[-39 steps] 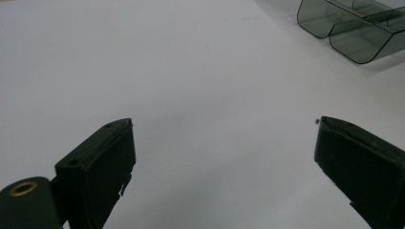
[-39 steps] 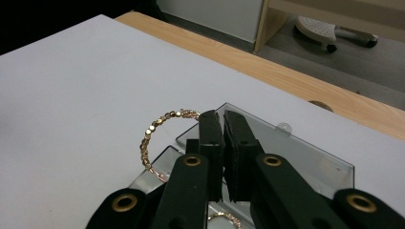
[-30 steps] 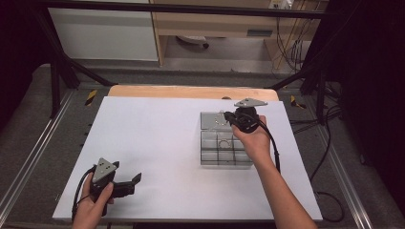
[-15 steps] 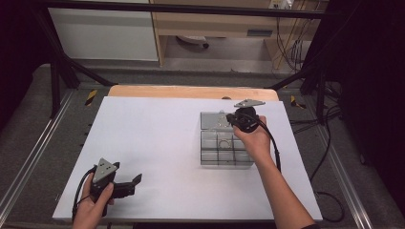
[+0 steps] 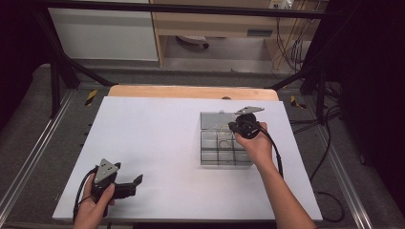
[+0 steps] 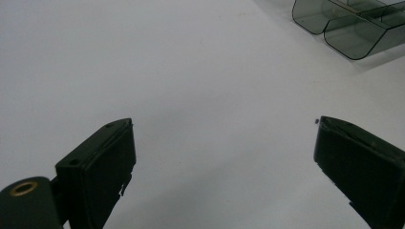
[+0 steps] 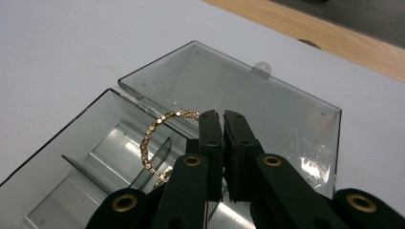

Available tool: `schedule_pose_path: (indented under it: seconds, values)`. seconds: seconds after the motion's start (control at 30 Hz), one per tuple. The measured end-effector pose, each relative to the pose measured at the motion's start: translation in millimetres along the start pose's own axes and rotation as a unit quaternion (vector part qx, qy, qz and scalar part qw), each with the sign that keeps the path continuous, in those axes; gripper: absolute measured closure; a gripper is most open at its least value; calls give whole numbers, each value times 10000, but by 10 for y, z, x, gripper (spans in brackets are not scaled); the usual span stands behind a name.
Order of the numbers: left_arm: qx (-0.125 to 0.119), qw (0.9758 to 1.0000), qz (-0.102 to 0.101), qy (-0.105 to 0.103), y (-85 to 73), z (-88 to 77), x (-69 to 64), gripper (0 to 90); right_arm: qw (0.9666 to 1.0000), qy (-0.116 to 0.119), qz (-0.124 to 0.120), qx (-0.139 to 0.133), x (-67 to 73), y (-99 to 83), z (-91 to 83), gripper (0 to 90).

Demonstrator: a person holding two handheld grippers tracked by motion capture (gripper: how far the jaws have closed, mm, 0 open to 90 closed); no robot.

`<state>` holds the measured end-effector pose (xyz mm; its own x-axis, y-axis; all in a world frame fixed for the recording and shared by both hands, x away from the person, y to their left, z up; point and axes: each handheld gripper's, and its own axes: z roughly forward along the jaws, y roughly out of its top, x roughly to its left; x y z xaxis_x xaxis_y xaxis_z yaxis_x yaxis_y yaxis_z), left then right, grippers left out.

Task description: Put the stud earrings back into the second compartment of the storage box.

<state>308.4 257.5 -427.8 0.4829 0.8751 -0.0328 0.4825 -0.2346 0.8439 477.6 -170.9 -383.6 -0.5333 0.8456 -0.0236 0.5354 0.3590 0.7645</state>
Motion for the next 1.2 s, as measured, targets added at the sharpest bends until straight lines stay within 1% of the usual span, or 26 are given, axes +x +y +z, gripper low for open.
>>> schedule_pose_path:
  seconds: [0.07,0.1,0.2,0.3,0.37,0.43,0.5,0.53,0.57,0.6,0.63,0.67,0.7,0.8,0.9,0.93,0.97,1.0,1.03,1.13,1.17,1.2]
  values:
    - [-6,10000,22,1,3,-1,-2,73,9999,48,-58,97,15,-21,24,872]
    - [-6,10000,22,1,3,-1,-2,72,9999,31,-95,134,22,-33,39,872]
    - [4,10000,11,2,3,3,7,73,9997,39,-91,217,37,-67,90,871]
    - [-2,10000,0,10,1,-1,11,73,9998,48,-33,207,56,-99,102,872]
    - [-8,10000,7,27,1,-4,12,73,9997,46,-81,210,69,-132,84,872]
    - [-11,10000,5,34,2,-7,11,73,9997,60,-31,245,81,-175,57,872]
    - [-10,10000,6,74,3,-5,7,72,9997,52,-46,248,85,-197,48,872]
    - [3,9999,21,114,2,5,-8,70,9996,49,-49,264,89,-213,40,871]
    - [70,9998,147,106,5,27,-56,80,9998,86,36,172,84,-239,41,858]
    - [70,9998,147,106,5,27,-56,75,9998,86,36,172,84,-239,41,858]
    - [78,9997,204,109,9,28,-82,75,9998,122,83,141,76,-246,50,804]
    - [55,9996,245,125,12,26,-102,70,9998,127,116,95,74,-250,52,781]
    - [47,9995,274,138,14,22,-112,70,9999,121,100,-12,73,-253,27,759]
    - [47,9996,250,73,9,31,-107,70,9996,141,194,-140,63,-246,-46,693]
    - [18,9997,239,77,15,25,-98,71,9986,143,332,-392,52,-231,-148,557]
    - [20,9997,241,77,15,16,-93,71,9986,143,332,-392,52,-231,-148,557]
    - [6,9998,204,66,10,12,-92,71,9970,151,405,-644,57,-225,-243,445]
    - [5,9998,185,58,6,10,-87,71,9970,151,405,-644,57,-225,-243,445]
    - [12,9998,190,55,5,11,-80,70,9951,143,476,-850,70,-231,-356,323]
    - [-51,9999,140,52,14,9,-66,72,9927,171,520,-1078,87,-272,-532,193]
    - [-69,9998,149,74,16,1,-62,72,9923,162,516,-1119,93,-288,-592,164]
    - [-171,9997,143,99,21,-24,-64,74,9917,185,497,-1168,95,-306,-654,150]
